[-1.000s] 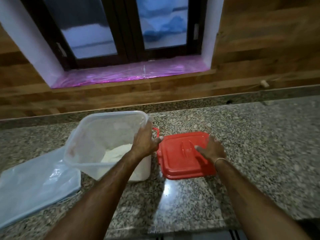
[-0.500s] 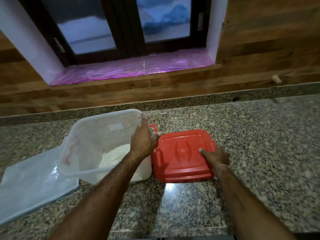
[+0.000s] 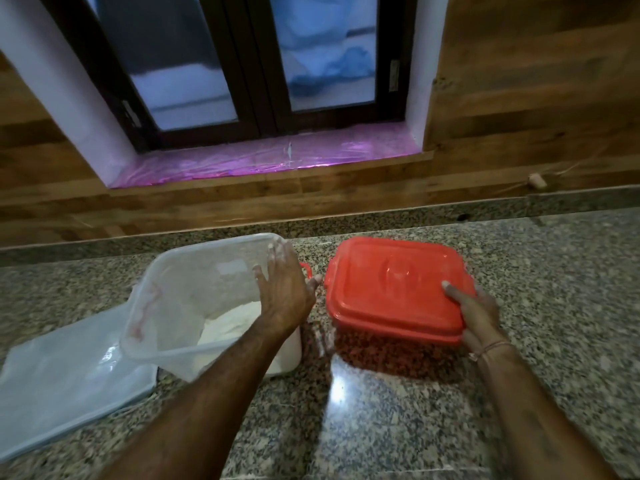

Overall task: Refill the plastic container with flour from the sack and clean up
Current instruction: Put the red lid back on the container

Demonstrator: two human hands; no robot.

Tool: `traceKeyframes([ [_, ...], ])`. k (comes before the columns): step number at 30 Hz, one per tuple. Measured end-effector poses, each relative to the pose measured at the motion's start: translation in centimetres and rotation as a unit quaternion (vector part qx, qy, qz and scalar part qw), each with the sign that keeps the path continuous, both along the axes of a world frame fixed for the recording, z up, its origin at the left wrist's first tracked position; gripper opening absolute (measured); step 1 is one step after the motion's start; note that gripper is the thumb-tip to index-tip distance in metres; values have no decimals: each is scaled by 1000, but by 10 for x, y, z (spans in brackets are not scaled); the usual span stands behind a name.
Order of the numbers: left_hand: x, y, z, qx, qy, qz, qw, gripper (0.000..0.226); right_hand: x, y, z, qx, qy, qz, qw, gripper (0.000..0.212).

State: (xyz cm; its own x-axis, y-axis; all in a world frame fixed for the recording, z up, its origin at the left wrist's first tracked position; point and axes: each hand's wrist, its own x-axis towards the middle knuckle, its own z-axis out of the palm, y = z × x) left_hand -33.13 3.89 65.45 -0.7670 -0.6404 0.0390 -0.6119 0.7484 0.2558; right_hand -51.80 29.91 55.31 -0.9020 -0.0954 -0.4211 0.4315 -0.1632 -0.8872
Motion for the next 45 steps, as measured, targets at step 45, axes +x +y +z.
traceKeyframes([
  [45, 170, -222, 2, 391, 264, 126, 873, 72, 199, -245, 114, 337, 236, 151, 899, 59],
])
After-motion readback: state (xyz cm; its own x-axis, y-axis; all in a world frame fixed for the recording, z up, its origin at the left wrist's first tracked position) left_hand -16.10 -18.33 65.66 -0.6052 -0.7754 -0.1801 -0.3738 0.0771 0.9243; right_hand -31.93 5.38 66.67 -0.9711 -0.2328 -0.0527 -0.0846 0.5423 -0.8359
